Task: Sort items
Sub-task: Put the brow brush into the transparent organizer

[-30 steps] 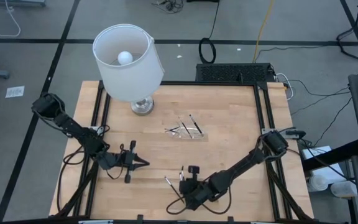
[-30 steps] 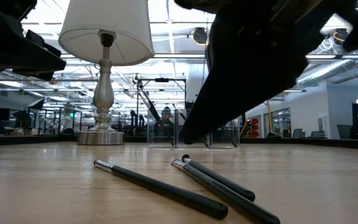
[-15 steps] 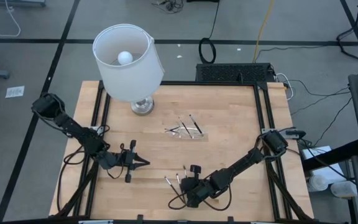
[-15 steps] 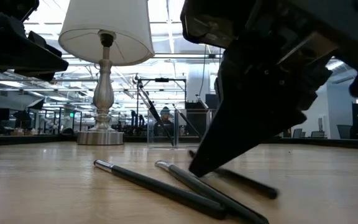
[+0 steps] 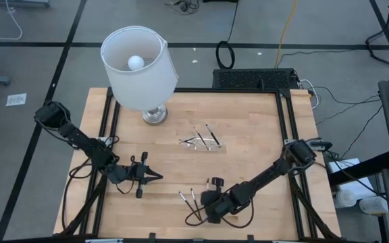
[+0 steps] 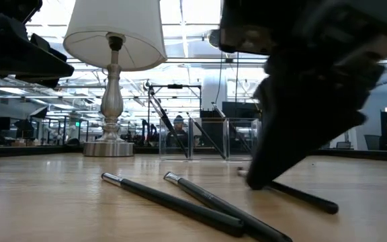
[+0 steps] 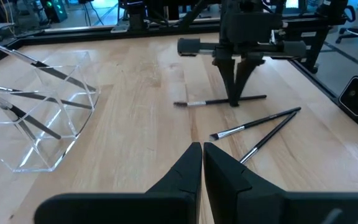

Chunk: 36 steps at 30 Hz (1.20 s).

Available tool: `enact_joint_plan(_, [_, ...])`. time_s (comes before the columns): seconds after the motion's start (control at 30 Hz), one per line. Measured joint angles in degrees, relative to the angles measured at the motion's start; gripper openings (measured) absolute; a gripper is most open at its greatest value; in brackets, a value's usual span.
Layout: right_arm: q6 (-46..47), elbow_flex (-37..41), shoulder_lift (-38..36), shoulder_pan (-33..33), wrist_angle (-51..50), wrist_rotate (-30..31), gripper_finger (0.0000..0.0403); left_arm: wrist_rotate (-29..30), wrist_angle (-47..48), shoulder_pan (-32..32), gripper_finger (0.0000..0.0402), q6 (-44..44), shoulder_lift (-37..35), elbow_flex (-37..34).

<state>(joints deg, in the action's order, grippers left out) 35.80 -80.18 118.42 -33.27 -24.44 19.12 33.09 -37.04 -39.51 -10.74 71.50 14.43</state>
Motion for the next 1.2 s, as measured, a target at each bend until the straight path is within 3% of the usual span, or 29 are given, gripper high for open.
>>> enact_joint_plan(0.5, [0.34,0.06,-0.84,-1.28,-0.14,-6.79,0.0000,0.01,0.00,0.00,0.0026,-0.02,0.00,-0.01])
enact_joint_plan(0.67, [-0.44,0.07,-0.84,-2.07,3.21,-13.99,0.0000,0.02,0.00,0.00,0.0026,-0.02,0.00,-0.01])
enact_joint_plan(0.77, [1.75,-0.02,-0.84,-3.08,2.31,-16.88,0.0000,0.01,0.01,0.00,0.0026,0.00,0.00,-0.01])
enact_joint_plan(1.2, [12.86,-0.12,-1.31,-5.08,-6.39,-19.56,0.0000,0.03,0.11,0.00,0.0026,-0.24,0.00,-0.01])
